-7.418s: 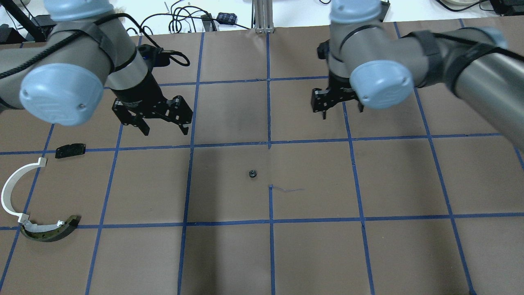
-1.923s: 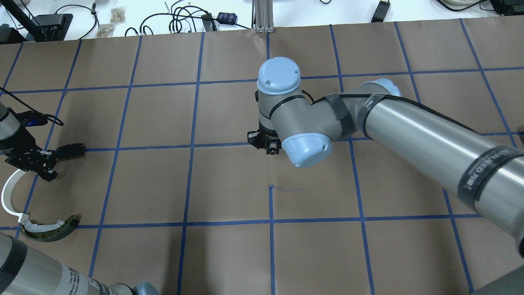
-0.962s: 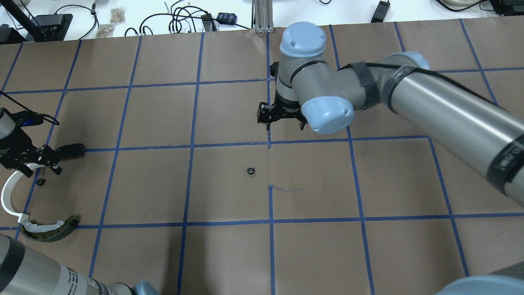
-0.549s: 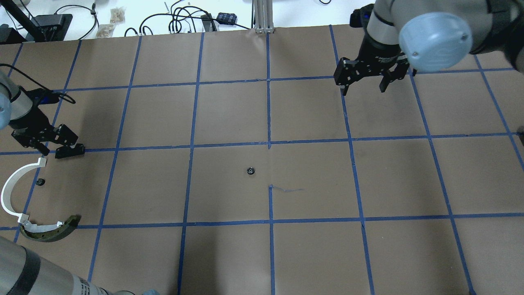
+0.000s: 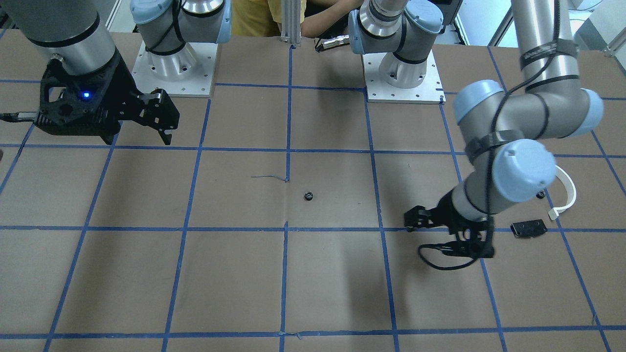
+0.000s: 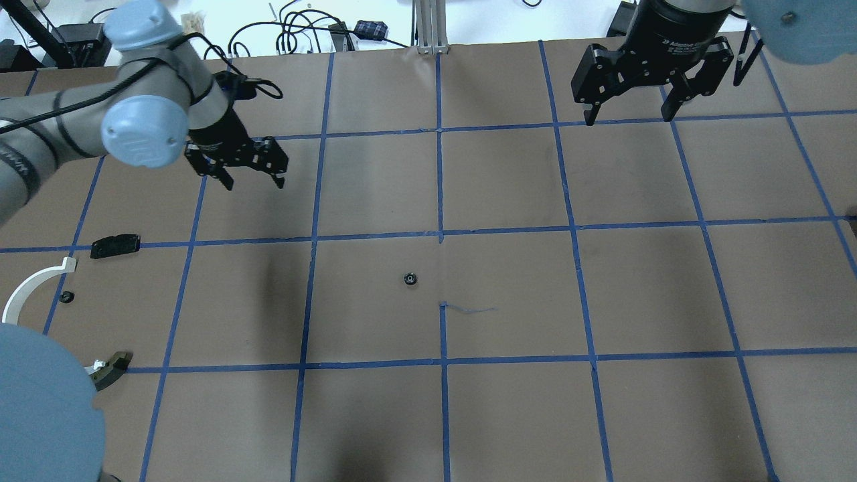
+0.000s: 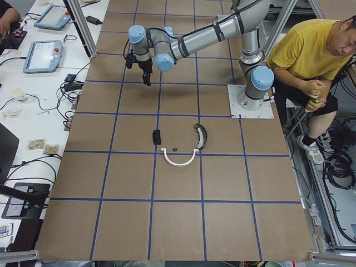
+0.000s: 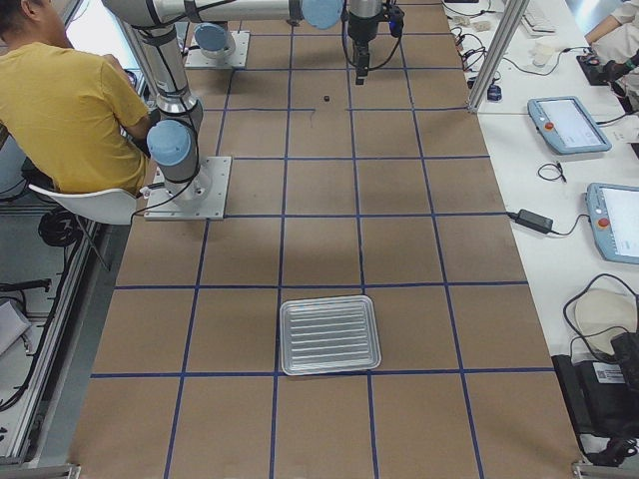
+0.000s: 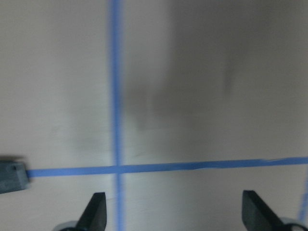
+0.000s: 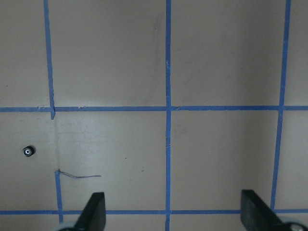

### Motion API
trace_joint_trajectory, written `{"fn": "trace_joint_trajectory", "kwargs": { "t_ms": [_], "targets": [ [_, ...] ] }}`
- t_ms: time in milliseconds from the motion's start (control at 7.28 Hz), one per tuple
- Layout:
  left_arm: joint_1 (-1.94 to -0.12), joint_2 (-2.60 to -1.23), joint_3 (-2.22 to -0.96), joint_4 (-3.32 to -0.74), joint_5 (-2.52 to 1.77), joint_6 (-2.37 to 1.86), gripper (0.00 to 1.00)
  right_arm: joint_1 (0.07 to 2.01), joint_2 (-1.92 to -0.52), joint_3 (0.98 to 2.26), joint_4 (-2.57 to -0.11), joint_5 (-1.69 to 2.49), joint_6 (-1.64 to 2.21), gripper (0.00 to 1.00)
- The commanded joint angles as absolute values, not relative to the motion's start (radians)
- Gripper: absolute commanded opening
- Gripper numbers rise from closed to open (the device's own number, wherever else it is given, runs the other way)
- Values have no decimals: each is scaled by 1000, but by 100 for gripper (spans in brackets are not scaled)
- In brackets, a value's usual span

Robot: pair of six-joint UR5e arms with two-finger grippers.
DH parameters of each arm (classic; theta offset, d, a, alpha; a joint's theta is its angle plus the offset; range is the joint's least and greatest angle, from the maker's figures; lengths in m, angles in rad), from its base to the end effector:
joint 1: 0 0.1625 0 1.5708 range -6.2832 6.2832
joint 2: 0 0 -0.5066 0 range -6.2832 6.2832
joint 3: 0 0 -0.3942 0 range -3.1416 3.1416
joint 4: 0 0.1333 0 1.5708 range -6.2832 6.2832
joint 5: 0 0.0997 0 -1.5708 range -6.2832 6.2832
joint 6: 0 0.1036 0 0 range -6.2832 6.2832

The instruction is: Place bearing gear from tray to pile

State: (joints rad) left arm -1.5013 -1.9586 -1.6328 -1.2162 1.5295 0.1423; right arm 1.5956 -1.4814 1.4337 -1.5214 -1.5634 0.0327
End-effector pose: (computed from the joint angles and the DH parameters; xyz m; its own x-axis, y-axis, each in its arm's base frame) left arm -0.0931 -0.6440 0.3476 -0.9962 0.0683 0.0542 0.0729 0.9934 0.0883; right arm 0.1474 -0.5350 0.5821 -0.9999 0.0079 -0.0073 0.0079 1.0000 0.0019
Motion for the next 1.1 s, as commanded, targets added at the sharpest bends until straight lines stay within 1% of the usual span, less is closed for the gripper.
{"fn": "trace_joint_trajectory", "kwargs": {
  "t_ms": [0, 137, 275, 549, 824, 962],
  "targets": [
    [-1704, -1992, -1640, -1155, 1508, 22, 100, 1626, -1514, 1459, -1406, -1549, 60, 100],
    [-1765, -1996, -1643, -1161, 1503, -50, 100, 1625, -1523, 1503, -1478, -1549, 57, 100],
    [-1796, -2014, -1678, -1151, 1505, -83, 100, 1624, -1545, 1515, -1611, -1568, 55, 100],
    [-1805, -2040, -1758, -1050, 1433, -90, 100, 1623, -1563, 1520, -1614, -1568, 49, 100],
    [-1836, -2057, -1775, -1049, 1431, -93, 100, 1614, -1555, 1519, -1600, -1557, -20, 100],
    [-1850, -2066, -1776, -1051, 1437, -109, 98, 1615, -1542, 1520, -1609, -1552, -20, 100]
  ]
}}
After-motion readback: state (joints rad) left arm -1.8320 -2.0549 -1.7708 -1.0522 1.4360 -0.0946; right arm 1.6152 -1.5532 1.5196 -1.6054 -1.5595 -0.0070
